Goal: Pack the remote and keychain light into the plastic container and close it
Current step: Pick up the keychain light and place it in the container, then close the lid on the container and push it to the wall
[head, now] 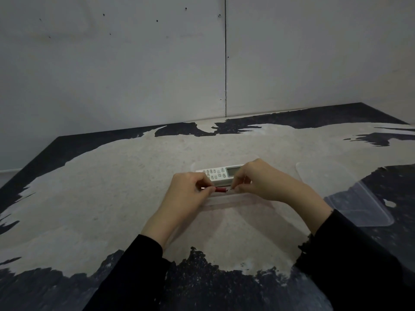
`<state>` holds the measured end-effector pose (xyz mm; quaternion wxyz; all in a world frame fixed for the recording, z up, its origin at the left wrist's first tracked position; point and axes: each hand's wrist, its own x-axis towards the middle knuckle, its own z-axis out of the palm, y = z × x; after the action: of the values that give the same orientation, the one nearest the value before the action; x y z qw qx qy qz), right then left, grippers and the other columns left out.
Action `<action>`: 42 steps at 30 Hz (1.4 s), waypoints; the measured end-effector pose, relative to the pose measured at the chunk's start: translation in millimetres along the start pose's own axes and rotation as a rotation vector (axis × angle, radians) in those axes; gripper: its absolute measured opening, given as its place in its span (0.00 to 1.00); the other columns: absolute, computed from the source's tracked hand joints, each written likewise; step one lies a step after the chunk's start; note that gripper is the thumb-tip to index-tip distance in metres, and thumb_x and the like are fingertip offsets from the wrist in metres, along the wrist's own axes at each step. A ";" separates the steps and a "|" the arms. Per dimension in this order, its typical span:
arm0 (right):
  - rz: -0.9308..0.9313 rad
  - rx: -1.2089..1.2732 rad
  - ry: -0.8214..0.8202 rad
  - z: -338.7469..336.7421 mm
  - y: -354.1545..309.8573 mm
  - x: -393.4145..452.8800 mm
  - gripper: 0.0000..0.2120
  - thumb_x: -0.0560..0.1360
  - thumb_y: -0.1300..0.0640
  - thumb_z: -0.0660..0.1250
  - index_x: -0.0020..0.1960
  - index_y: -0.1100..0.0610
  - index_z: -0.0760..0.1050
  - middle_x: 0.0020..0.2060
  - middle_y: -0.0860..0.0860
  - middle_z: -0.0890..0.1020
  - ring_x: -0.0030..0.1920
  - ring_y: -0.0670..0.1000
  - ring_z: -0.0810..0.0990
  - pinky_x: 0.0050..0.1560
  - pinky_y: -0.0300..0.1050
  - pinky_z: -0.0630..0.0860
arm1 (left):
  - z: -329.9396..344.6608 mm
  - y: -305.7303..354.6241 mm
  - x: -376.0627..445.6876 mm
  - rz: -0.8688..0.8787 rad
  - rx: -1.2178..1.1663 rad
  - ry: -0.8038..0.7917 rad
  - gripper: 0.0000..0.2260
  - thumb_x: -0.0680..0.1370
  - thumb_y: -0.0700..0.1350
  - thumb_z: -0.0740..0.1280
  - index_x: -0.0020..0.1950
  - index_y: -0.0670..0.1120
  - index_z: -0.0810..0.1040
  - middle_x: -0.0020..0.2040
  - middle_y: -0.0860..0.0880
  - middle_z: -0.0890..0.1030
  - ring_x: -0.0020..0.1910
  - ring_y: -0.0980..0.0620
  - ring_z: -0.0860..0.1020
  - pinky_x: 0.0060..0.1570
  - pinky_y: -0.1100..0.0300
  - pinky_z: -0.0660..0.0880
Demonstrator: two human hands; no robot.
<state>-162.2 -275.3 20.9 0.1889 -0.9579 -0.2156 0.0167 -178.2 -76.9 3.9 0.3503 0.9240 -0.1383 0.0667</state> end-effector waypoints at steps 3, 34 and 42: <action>0.018 -0.001 -0.022 -1.4 0.4 -0.8 0.06 0.72 0.56 0.69 0.47 0.53 0.84 0.43 0.51 0.86 0.38 0.44 0.76 0.43 0.37 0.72 | 1.2 0.5 5.3 -0.016 0.082 -0.020 0.04 0.71 0.44 0.70 0.40 0.49 0.85 0.39 0.52 0.84 0.42 0.56 0.79 0.48 0.60 0.76; -0.001 -0.263 0.868 -72.0 -19.0 -12.2 0.13 0.76 0.70 0.58 0.57 0.61 0.75 0.48 0.59 0.80 0.41 0.59 0.77 0.44 0.50 0.72 | 26.2 -32.0 9.9 -0.186 -0.374 0.229 0.15 0.78 0.50 0.59 0.65 0.55 0.70 0.62 0.47 0.77 0.58 0.51 0.76 0.56 0.56 0.74; -0.139 0.018 0.252 -30.4 -27.0 47.9 0.14 0.78 0.63 0.56 0.57 0.58 0.77 0.47 0.55 0.80 0.51 0.56 0.76 0.47 0.43 0.67 | 25.9 -29.8 10.2 -0.145 -0.392 0.272 0.18 0.80 0.52 0.55 0.66 0.48 0.72 0.63 0.49 0.78 0.59 0.54 0.75 0.58 0.62 0.70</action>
<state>-126.2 -243.4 61.5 0.2238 -0.9334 -0.2558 -0.1147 -158.8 -75.0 -32.0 0.5422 0.8283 -0.0336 0.1368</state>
